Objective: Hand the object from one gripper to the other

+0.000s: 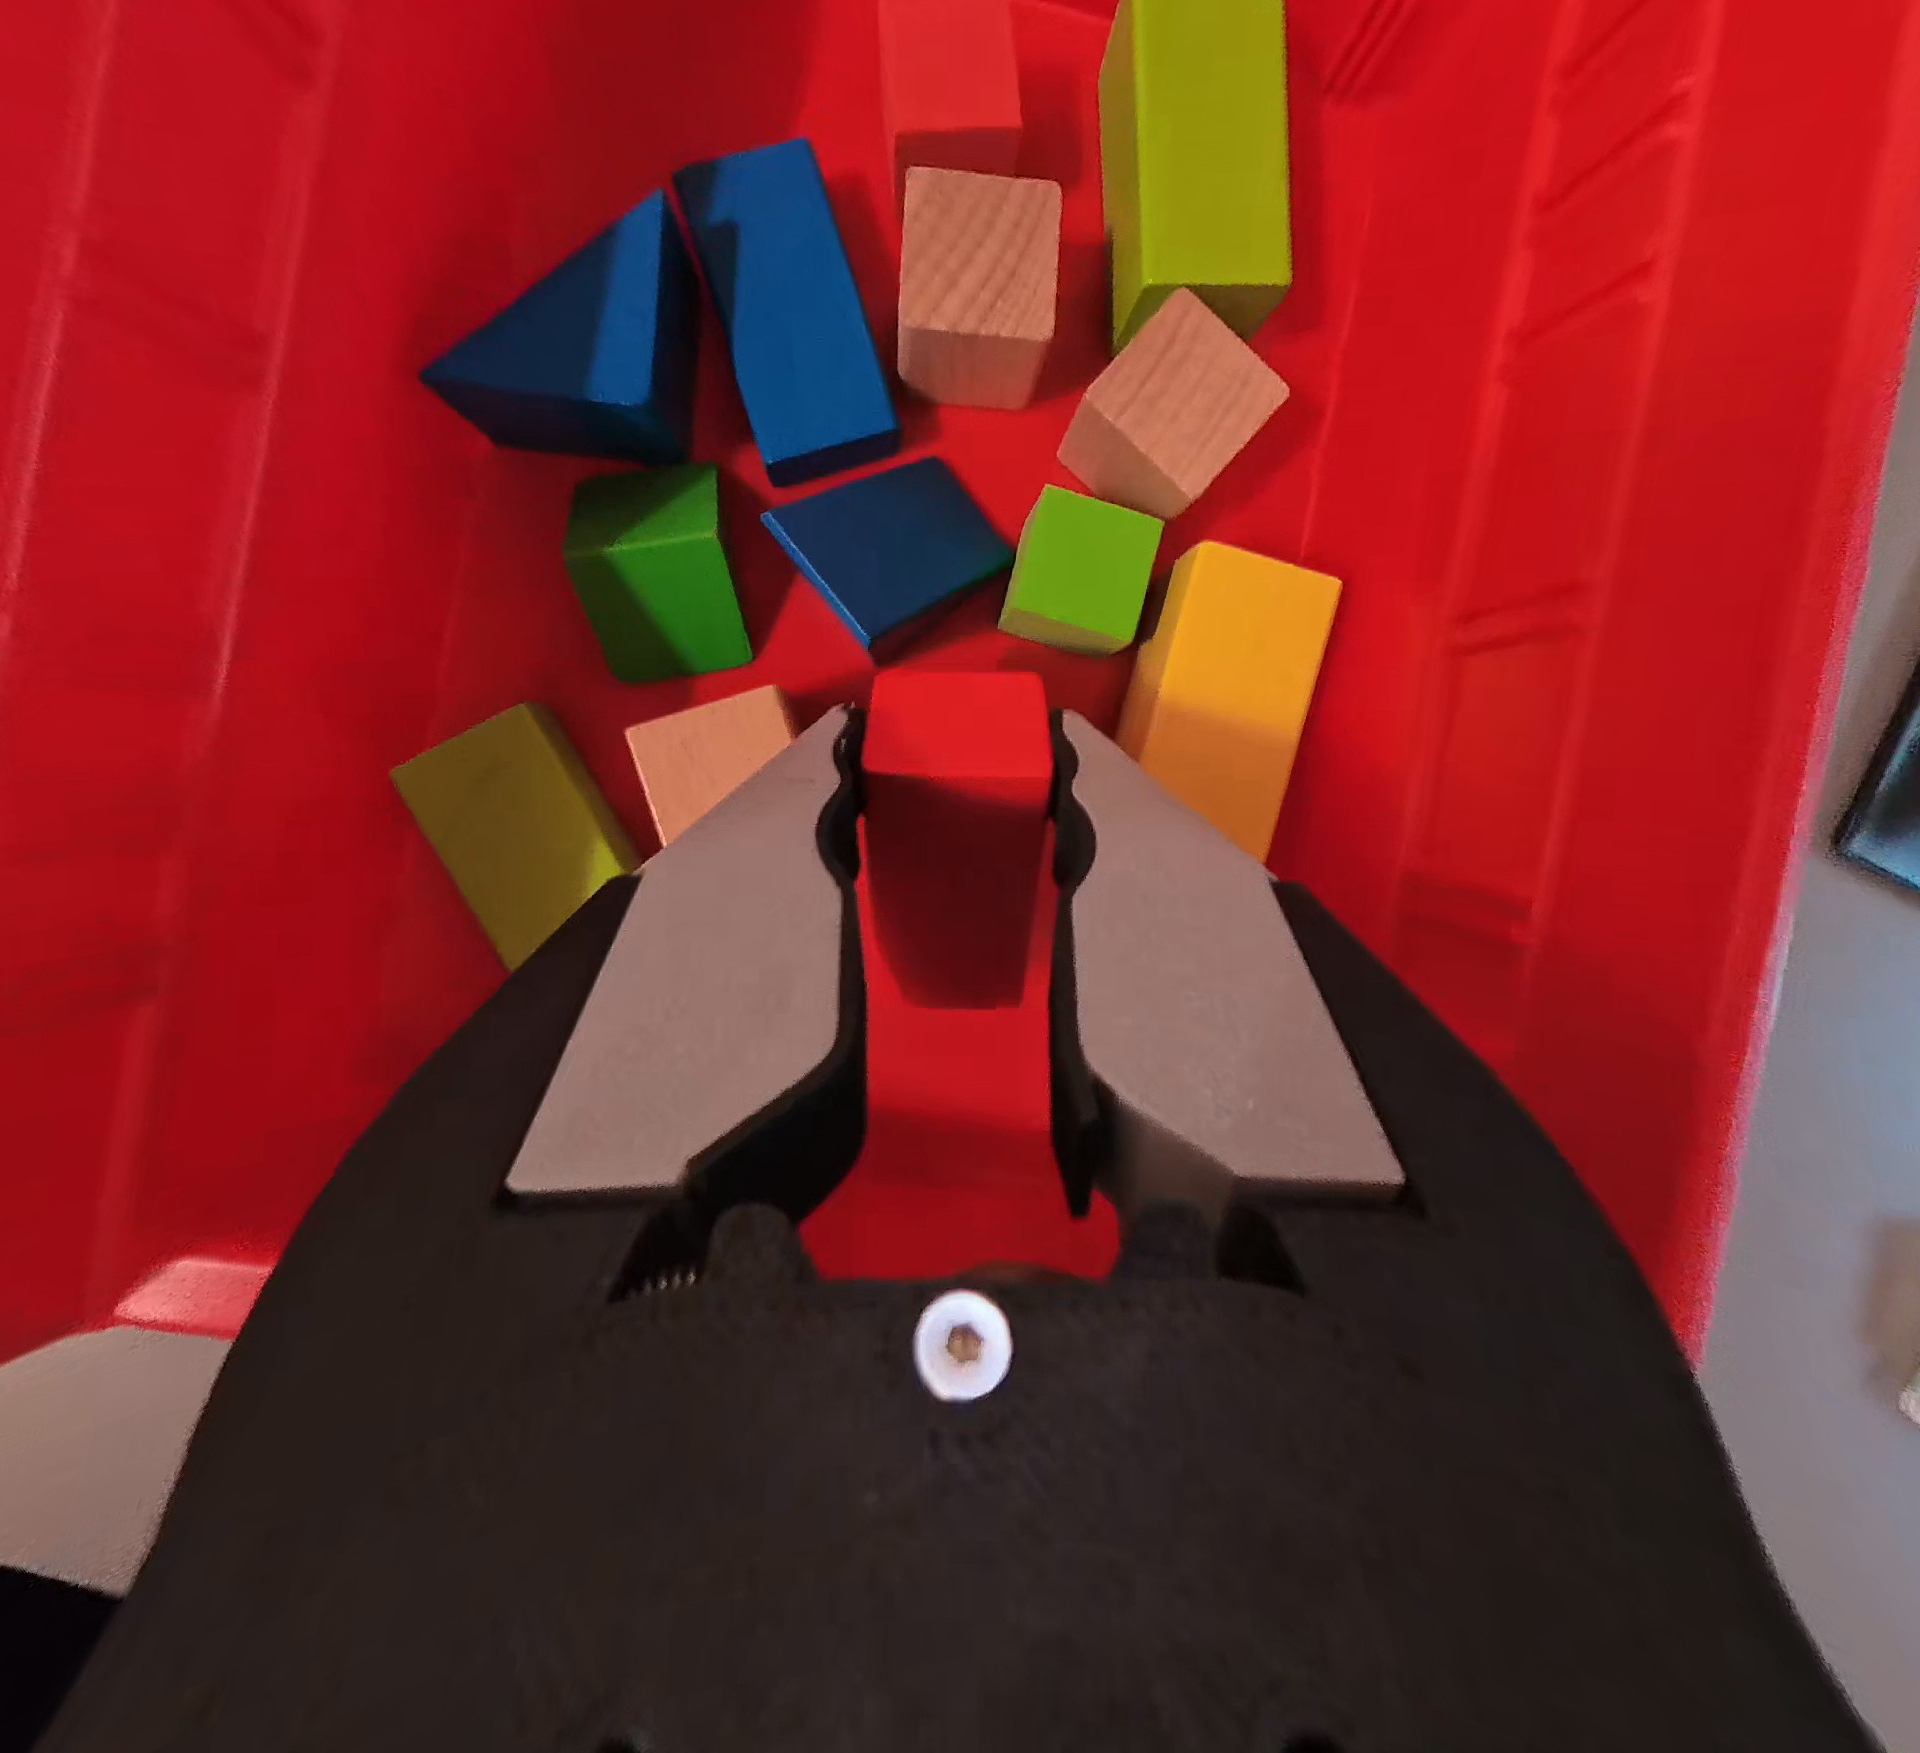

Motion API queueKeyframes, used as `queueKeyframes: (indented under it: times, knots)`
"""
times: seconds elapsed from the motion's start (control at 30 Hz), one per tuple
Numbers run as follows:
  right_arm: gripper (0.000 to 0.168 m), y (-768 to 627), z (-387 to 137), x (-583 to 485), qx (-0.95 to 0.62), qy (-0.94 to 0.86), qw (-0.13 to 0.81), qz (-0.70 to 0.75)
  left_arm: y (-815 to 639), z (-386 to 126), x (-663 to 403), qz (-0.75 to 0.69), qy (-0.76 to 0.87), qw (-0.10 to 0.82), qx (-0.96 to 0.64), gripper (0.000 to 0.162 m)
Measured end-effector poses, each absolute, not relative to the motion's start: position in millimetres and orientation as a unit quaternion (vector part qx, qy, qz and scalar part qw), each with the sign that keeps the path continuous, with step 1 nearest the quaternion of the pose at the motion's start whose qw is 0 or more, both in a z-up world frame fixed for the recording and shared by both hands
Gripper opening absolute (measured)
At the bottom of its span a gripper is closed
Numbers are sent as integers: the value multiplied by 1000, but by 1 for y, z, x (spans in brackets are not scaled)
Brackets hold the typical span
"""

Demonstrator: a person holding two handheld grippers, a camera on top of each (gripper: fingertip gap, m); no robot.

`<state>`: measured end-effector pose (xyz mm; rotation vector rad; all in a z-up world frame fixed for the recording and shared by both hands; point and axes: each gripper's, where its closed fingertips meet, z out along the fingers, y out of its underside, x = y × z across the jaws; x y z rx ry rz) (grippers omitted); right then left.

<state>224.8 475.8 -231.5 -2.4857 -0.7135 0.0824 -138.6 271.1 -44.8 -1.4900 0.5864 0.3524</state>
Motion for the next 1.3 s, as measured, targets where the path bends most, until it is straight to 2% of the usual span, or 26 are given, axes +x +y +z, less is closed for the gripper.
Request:
queueKeyframes:
  times: [0.23, 0.33, 0.57, 0.9, 1.3]
  knots:
    - [32, 476, -241, 223, -928, -270, 256, 35, 278, -53, -151, 162, 240, 665, -688, 10]
    - [33, 475, -235, 225, -926, -264, 265, 43, 282, -57, -162, 148, 223, 655, -706, 15]
    - [34, 470, -171, 213, -886, -259, 376, 87, 291, -63, -228, 117, 139, 632, -753, 13]
    - [27, 454, -85, 186, -794, -265, 535, 113, 309, -102, -298, 47, 36, 587, -807, 33]
    - [23, 436, -62, 165, -762, -276, 562, 165, 312, -111, -294, 43, 40, 574, -817, 40]
